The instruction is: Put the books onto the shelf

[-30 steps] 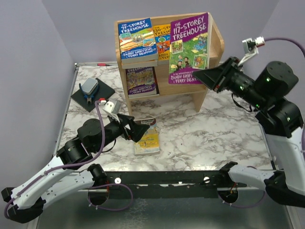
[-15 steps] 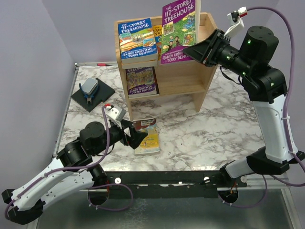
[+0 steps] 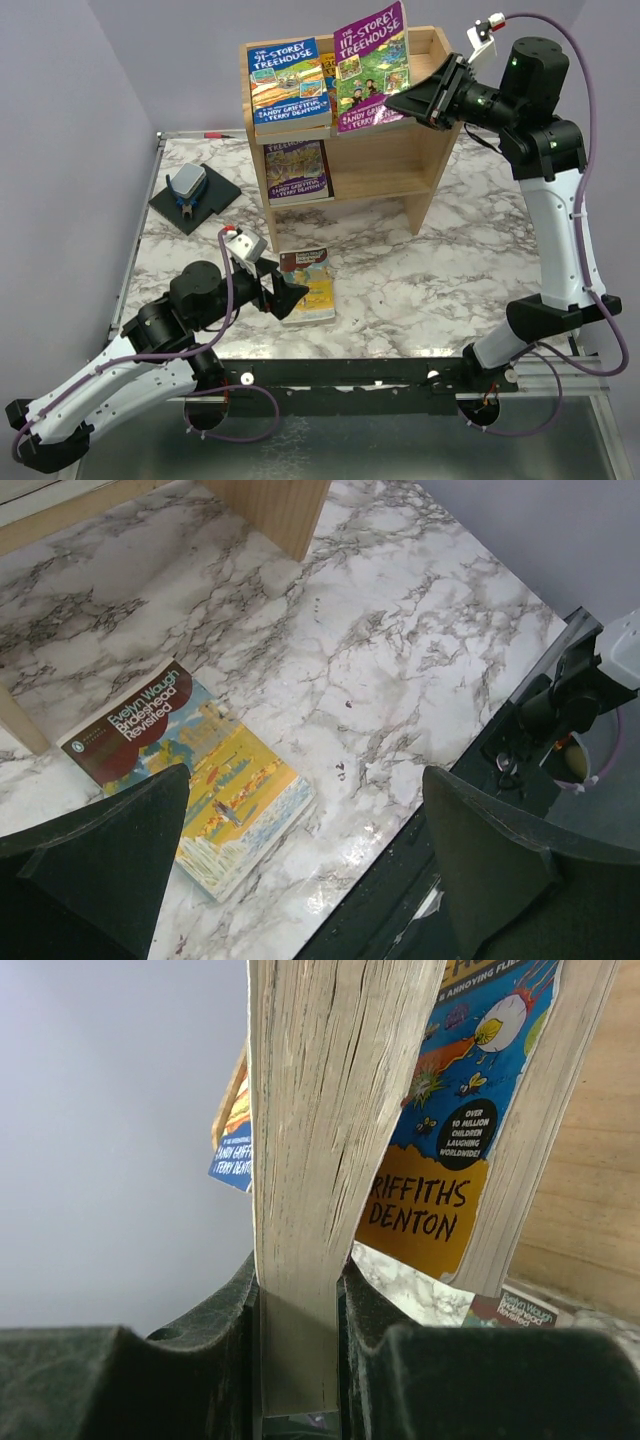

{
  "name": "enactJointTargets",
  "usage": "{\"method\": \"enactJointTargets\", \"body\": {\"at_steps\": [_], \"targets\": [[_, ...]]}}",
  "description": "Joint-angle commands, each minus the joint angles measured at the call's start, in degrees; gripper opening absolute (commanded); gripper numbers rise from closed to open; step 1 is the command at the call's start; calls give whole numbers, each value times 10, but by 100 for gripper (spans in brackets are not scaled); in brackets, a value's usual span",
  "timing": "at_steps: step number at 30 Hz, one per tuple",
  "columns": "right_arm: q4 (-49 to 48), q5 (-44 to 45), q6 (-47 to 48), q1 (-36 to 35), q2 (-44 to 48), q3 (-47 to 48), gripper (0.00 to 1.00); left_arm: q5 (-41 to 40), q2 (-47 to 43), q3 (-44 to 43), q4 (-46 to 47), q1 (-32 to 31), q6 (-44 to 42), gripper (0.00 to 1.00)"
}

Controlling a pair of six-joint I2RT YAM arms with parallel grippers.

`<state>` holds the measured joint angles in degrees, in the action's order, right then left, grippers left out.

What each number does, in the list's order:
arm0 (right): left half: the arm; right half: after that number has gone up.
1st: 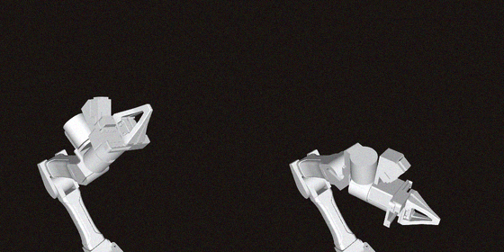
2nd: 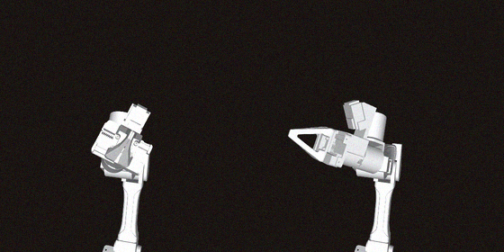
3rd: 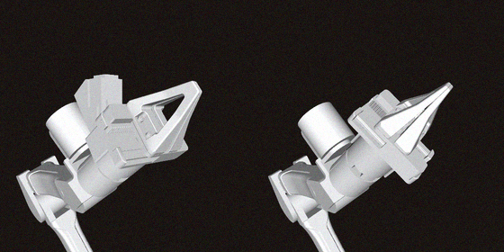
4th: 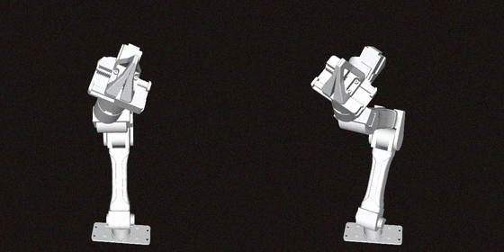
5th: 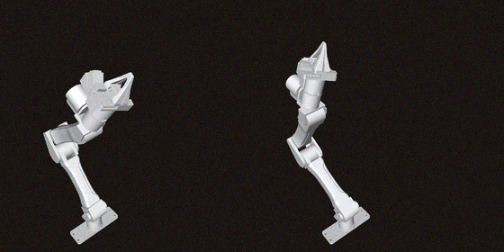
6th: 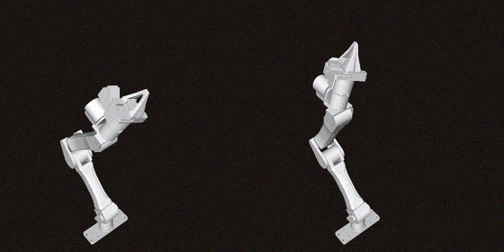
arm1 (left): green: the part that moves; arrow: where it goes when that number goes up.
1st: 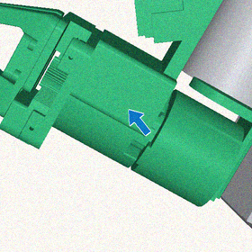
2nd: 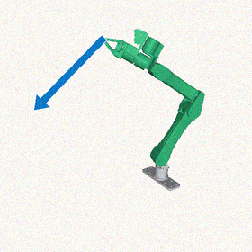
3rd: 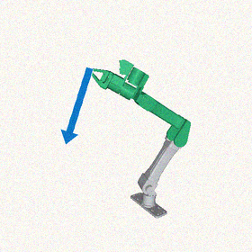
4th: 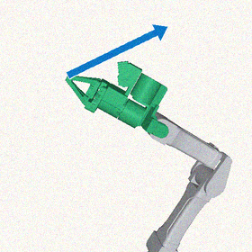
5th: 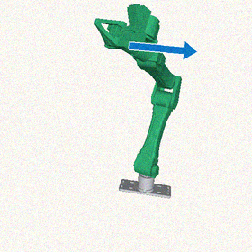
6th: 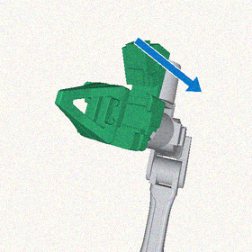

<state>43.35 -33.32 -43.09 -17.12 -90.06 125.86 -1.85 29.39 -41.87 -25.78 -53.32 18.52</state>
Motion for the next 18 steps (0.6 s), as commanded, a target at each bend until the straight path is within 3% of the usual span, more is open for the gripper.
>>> {"method": "enactJointTargets", "body": {"at_steps": [1, 8, 18], "targets": [[-46, -91, -29, 24, -12, 11, 1, 16, -12, 8, 18, 1, -11, 99], [-34, -117, -30, 38, -32, 0, 2, 13, -11, 10, 18, 1, -11, 99], [-2, -92, -12, 38, -48, 2, 26, 12, -7, 10, 19, 1, -12, 99]]}}
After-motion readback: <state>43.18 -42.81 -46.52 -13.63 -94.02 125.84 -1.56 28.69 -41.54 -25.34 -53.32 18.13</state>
